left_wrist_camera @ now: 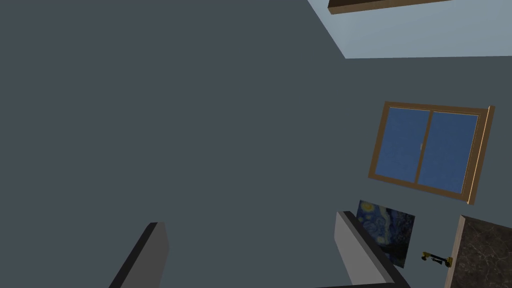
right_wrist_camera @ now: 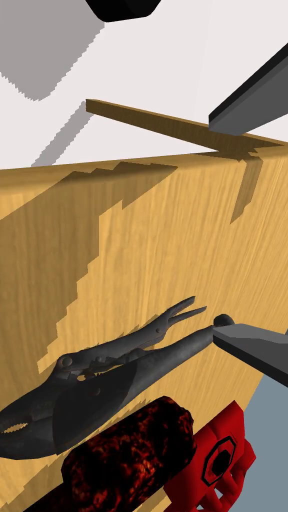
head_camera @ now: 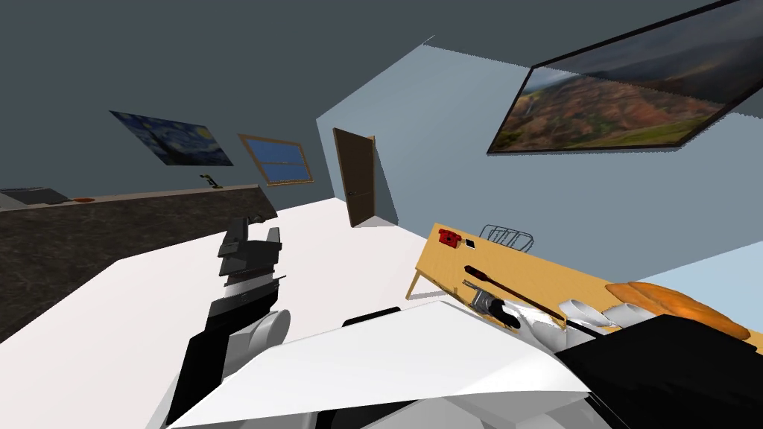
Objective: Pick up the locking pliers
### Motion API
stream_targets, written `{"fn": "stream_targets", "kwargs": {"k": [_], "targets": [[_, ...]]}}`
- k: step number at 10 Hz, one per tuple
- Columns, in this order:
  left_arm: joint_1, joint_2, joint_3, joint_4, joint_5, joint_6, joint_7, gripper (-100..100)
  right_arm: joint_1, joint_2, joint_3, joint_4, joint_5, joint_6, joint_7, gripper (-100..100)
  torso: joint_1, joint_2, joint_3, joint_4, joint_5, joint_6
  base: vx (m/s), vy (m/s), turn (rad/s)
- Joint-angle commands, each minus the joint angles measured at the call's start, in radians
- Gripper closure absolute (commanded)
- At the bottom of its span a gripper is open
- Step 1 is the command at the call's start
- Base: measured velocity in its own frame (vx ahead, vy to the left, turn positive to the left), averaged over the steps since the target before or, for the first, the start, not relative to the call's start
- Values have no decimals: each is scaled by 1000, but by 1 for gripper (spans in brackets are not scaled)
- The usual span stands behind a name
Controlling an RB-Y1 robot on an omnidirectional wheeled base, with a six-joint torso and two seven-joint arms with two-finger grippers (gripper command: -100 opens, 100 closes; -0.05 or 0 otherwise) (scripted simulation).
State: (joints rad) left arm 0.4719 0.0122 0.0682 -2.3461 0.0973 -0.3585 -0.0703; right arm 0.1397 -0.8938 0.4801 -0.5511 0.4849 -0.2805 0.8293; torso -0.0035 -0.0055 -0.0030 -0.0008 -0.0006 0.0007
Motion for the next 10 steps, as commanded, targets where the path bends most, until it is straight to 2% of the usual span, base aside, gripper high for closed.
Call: {"fn": "stream_targets", "kwargs": {"k": [1, 8, 9, 10], "targets": [[0, 0, 0, 0, 0, 0, 0, 0, 27, -35, 18, -46, 5, 36, -5, -100, 0, 0, 0, 0, 0, 0, 69, -33, 28], [0, 0, 0, 0, 0, 0, 0, 0, 4, -59, 46, 33, 47, 55, 65, -100, 2, 3, 2, 1, 0, 1, 35, -20, 48], [0, 0, 0, 0, 0, 0, 0, 0, 4, -52, 37, 33, 42, 49, 62, -100, 1, 3, 2, 1, 0, 0, 22, -18, 21], [0, 0, 0, 0, 0, 0, 0, 0, 3, -53, 37, 37, 43, 47, 67, 0, 2, 4, 2, 1, 0, 1, 0, 0, 0]]}}
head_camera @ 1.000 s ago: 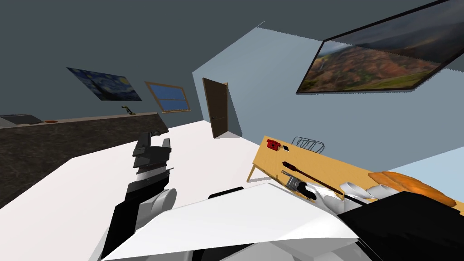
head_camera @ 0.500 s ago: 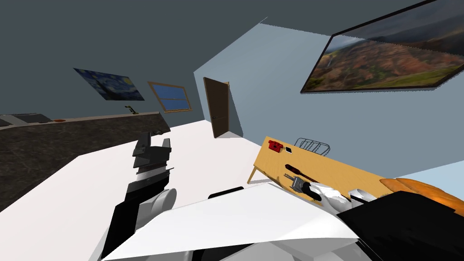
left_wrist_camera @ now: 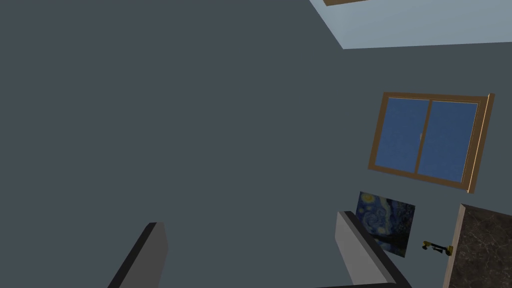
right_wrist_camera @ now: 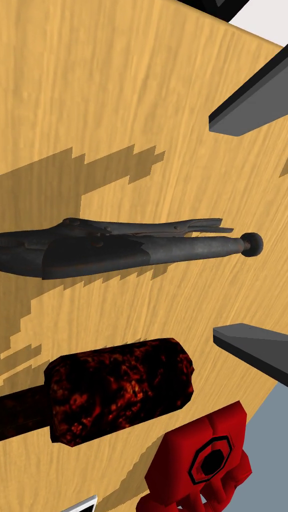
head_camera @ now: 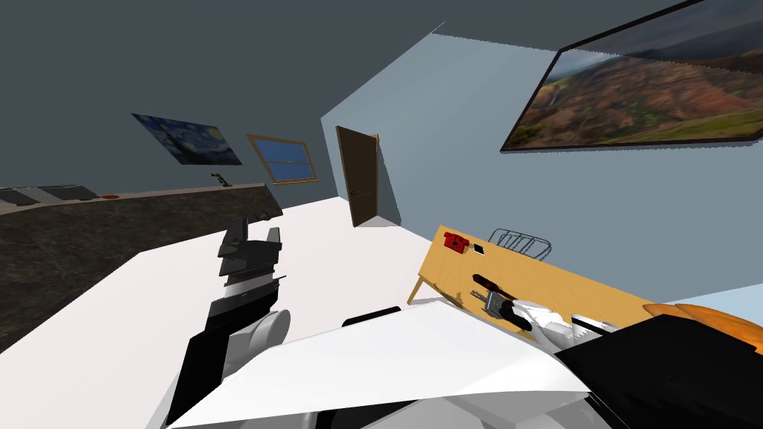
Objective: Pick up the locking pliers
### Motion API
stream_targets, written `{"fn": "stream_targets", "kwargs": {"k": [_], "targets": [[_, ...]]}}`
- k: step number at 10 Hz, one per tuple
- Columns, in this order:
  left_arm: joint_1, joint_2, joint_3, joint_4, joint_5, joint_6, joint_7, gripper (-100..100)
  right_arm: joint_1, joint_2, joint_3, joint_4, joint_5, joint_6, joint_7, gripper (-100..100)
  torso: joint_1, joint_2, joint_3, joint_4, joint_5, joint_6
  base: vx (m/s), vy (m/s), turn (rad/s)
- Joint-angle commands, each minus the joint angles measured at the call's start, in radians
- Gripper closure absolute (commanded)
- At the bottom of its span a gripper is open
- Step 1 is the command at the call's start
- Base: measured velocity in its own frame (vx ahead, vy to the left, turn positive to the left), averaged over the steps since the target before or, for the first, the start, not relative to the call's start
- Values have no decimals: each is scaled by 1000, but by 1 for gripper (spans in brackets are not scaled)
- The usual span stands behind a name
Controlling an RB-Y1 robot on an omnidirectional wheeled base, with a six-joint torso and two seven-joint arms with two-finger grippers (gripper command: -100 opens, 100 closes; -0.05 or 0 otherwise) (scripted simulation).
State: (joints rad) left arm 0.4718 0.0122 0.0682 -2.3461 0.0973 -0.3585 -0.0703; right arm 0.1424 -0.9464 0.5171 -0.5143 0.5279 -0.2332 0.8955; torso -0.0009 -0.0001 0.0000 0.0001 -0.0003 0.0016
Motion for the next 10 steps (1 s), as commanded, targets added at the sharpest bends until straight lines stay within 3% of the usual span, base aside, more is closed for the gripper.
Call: {"fn": "stream_targets", "kwargs": {"k": [1, 2, 3, 4, 8, 9, 10], "targets": [[0, 0, 0, 0, 0, 0, 0, 0, -9, 29, -2, 4, 5, 26, 6, -100, 0, 0, 0, 0, 0, 0, -9, -56, 49], [0, 0, 0, 0, 0, 0, 0, 0, -15, 46, -3, 7, 8, 42, 10, -100, -3, 1, 1, 0, -1, 0, -2, -85, 75], [0, 0, 0, 0, 0, 0, 0, 0, -18, 36, 1, 11, 7, 28, 4, -100, -5, 1, 0, 0, -1, 0, 3, -37, 21], [0, 0, 0, 0, 0, 0, 0, 0, -19, 39, 0, 13, 7, 31, 6, 100, -2, 1, 0, 0, -1, 0, 0, -7, -2], [0, 0, 0, 0, 0, 0, 0, 0, -21, 35, -1, 13, 7, 33, 6, 100, -2, 1, 0, -1, -4, 1, 1, -2, 1], [0, 0, 0, 0, 0, 0, 0, 0, -21, 35, -1, 13, 7, 33, 6, 0, -2, 1, 0, -1, -4, 1, 0, 0, 0], [0, 0, 0, 0, 0, 0, 0, 0, -22, 5, 2, 17, 7, 23, -4, -100, -3, 1, 0, -1, -4, 1, 21, 28, -6]]}}
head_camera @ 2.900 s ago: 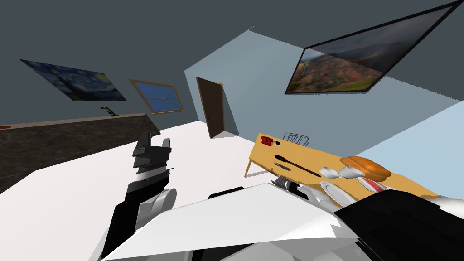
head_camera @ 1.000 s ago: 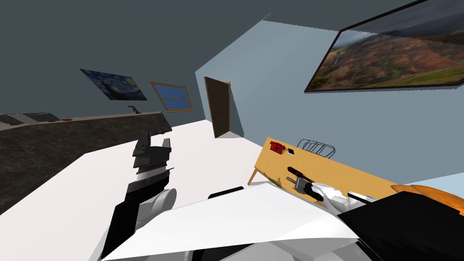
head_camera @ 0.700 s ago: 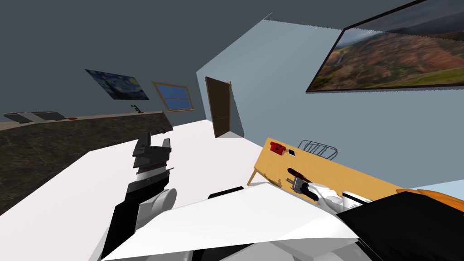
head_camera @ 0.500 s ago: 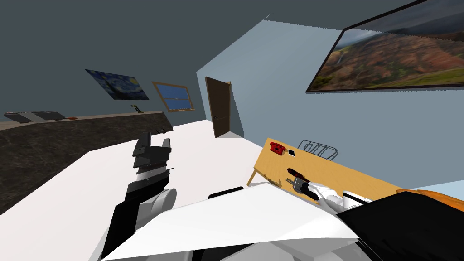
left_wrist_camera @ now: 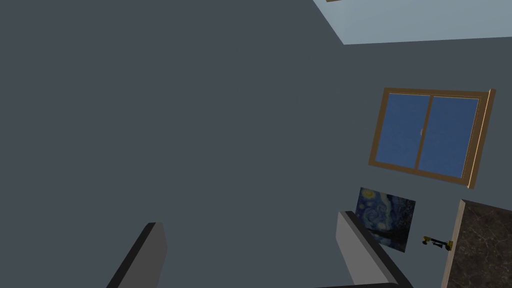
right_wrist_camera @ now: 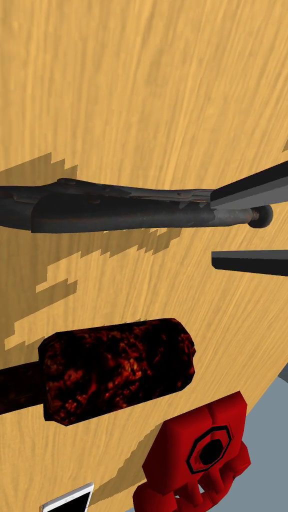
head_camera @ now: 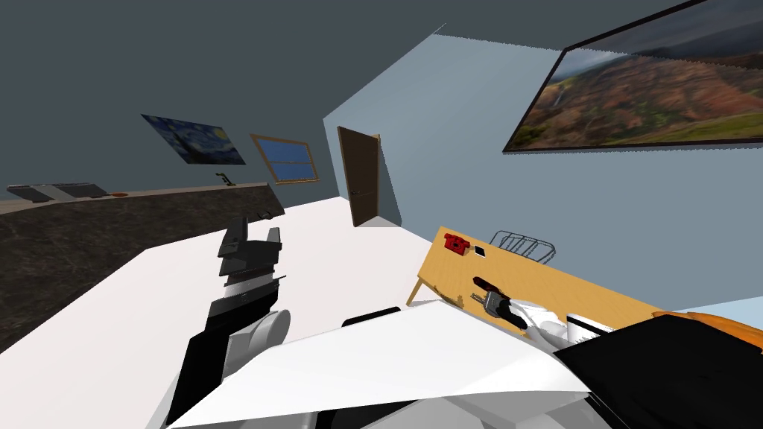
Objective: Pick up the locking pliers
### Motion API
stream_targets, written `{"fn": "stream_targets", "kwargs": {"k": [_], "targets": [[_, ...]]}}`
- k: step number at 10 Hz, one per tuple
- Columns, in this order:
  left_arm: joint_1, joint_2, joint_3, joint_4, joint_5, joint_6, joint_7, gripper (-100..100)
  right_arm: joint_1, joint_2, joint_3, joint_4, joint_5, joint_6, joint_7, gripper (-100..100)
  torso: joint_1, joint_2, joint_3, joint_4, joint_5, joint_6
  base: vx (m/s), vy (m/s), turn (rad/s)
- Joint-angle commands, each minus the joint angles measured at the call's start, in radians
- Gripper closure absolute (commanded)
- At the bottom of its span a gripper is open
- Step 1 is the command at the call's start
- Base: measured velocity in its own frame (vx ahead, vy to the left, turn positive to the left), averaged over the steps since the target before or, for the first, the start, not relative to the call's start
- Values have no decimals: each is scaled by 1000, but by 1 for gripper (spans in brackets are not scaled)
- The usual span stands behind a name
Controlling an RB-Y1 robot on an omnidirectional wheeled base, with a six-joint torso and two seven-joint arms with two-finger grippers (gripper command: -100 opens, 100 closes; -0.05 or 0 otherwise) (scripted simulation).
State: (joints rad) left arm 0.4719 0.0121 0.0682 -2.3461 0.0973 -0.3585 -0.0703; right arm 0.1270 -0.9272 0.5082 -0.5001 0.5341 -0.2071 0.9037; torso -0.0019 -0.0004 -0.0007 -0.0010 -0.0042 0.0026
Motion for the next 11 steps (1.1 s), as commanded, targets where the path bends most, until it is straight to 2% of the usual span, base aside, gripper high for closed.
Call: {"fn": "stream_targets", "kwargs": {"k": [1, 2, 4, 5, 6, 9, 11], "targets": [[0, 0, 0, 0, 0, 0, 0, 0, -4, -41, 20, 6, 2, -19, -28, -100, 0, 0, 0, 0, 0, 0, 61, 79, -21], [0, 0, 0, 0, 0, 0, 0, 0, -4, -41, 20, 6, 2, -19, -28, -100, 3, -2, -1, 0, 1, 0, 48, 74, -9], [0, 0, 0, 0, 0, 0, 0, 0, 5, -85, 42, 12, 4, -54, -59, -100, 5, -2, -1, -1, 1, 0, 65, 103, -20], [0, 0, 0, 0, 0, 0, 0, 0, 5, -85, 42, 11, 4, -54, -59, -100, 6, -4, -2, -1, 1, 0, 57, 77, -9], [0, 0, 0, 0, 0, 0, 0, 0, 14, -114, 60, 15, 5, -82, -81, -100, 4, -3, -2, -1, 1, 0, 52, 80, -13], [0, 0, 0, 0, 0, 0, 0, 0, 31, -158, 90, 19, 9, -126, -113, -100, 5, -3, -2, -1, 1, 0, 65, 99, -21], [0, 0, 0, 0, 0, 0, 0, 0, 53, -208, 125, 20, 14, -183, -145, -100, 6, -5, -3, -1, 1, 0, 96, 132, -44]]}}
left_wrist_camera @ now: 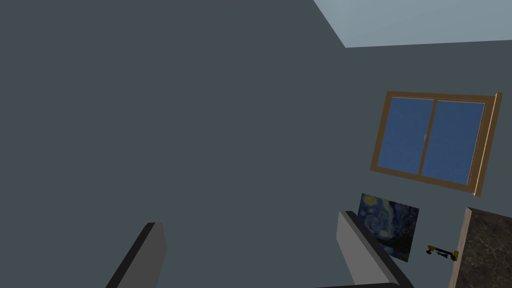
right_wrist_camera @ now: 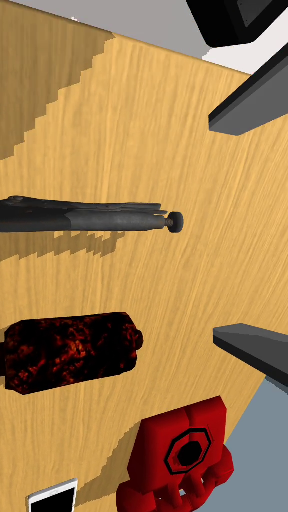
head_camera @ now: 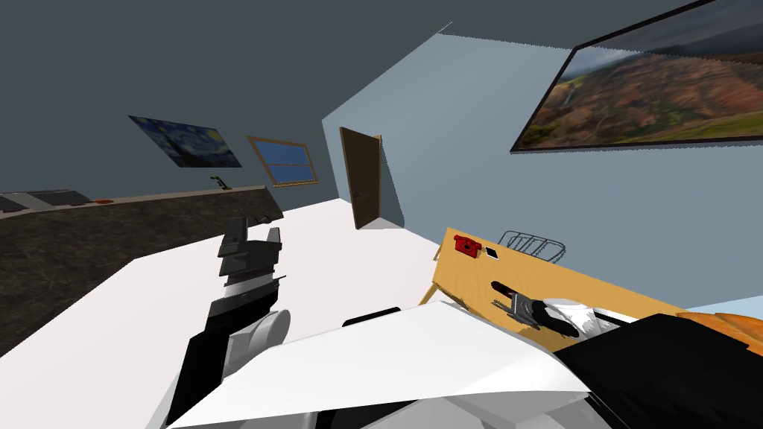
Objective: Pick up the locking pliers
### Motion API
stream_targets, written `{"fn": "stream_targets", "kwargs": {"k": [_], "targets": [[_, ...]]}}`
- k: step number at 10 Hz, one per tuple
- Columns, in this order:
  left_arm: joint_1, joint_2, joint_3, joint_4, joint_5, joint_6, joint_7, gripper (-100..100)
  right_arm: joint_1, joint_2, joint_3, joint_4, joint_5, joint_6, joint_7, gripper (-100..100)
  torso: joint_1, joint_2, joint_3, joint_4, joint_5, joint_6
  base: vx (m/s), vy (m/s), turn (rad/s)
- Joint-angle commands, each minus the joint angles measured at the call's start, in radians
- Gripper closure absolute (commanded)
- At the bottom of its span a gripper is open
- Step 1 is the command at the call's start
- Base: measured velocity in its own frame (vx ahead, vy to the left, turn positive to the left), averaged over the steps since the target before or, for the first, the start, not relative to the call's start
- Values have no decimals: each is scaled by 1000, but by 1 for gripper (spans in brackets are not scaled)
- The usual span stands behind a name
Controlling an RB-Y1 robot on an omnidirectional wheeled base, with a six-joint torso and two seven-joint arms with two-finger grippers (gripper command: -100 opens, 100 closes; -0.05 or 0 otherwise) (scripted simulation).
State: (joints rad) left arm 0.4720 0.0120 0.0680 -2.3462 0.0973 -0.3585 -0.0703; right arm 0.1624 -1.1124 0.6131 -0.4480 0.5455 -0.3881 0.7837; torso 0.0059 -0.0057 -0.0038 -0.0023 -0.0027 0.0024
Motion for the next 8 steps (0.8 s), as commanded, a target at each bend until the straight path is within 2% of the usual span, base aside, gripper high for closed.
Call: {"fn": "stream_targets", "kwargs": {"k": [1, 2, 3, 4, 5, 7, 8], "targets": [[0, 0, 0, 0, 0, 0, 0, 0, 18, -23, 20, -32, 3, -2, -25, -100, 0, 0, 0, 0, 0, 0, 63, 99, -20], [0, 0, 0, 0, 0, 0, 0, 0, 18, -23, 20, -32, 3, -2, -25, -100, -2, 1, 1, 0, 0, 0, 14, 34, 10], [0, 0, 0, 0, 0, 0, 0, 0, 32, -48, 38, -34, 6, -36, -38, -100, -6, 4, 2, 1, -1, 0, 15, 62, -32], [0, 0, 0, 0, 0, 0, 0, 0, 32, -48, 38, -34, 6, -36, -38, -100, -5, 5, 3, 1, -1, 0, 18, 69, -39], [0, 0, 0, 0, 0, 0, 0, 0, 48, -58, 48, -35, 6, -67, -47, -100, -5, 5, 3, 1, -1, 0, 23, 77, -60], [0, 0, 0, 0, 0, 0, 0, 0, 66, -39, 43, -32, -2, -81, -41, -100, -6, 5, 3, 1, -1, 0, 26, 19, -27], [0, 0, 0, 0, 0, 0, 0, 0, 82, -13, 35, -29, -10, -83, -26, -100, -10, 5, 3, 1, -2, 0, 44, -134, 14]]}}
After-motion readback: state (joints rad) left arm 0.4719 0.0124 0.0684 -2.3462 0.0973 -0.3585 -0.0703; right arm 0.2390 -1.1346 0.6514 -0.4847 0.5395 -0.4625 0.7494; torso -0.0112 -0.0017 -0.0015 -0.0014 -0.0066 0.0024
